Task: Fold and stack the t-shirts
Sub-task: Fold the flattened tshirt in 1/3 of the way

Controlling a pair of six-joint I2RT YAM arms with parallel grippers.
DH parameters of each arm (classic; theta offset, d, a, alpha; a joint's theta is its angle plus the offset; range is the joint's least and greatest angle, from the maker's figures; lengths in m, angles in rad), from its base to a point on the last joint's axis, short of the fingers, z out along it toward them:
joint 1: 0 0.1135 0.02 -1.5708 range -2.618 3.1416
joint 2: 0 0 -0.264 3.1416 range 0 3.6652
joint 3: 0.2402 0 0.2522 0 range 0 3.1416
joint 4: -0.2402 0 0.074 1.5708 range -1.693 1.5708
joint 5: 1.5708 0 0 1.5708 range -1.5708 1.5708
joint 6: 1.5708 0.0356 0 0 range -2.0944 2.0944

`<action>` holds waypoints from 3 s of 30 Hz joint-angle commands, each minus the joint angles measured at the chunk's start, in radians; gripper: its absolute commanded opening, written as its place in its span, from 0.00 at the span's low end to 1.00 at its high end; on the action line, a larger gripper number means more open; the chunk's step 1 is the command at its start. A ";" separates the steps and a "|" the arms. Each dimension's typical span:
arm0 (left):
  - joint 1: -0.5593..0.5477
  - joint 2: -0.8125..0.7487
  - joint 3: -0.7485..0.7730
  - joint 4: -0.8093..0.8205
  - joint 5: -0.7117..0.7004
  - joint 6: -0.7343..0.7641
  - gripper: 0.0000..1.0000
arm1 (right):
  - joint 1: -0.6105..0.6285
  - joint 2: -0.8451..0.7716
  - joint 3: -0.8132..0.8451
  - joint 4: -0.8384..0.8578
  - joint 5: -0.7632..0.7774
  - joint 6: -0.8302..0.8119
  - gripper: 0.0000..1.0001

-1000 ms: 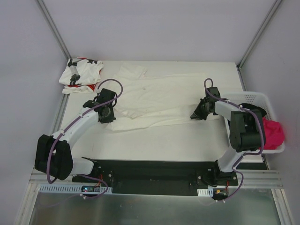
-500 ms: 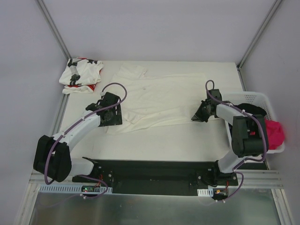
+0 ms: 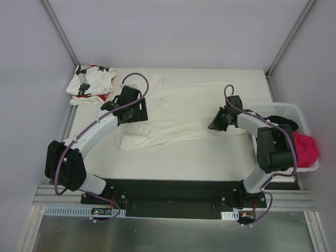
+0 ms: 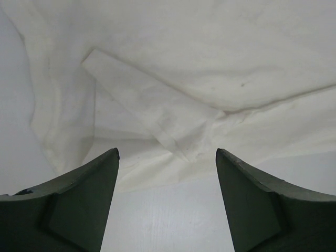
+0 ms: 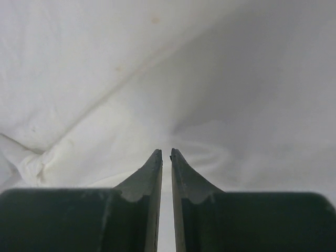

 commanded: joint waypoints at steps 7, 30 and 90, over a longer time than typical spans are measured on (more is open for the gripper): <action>-0.052 0.019 0.062 0.066 0.057 0.000 0.73 | 0.252 0.206 0.304 0.031 -0.094 0.051 0.18; -0.074 -0.343 -0.232 0.128 -0.078 -0.026 0.73 | 0.622 0.332 0.539 -0.061 -0.082 0.010 0.45; -0.074 -0.413 -0.312 0.126 -0.125 0.014 0.74 | 0.628 0.527 0.751 -0.058 -0.027 0.051 0.33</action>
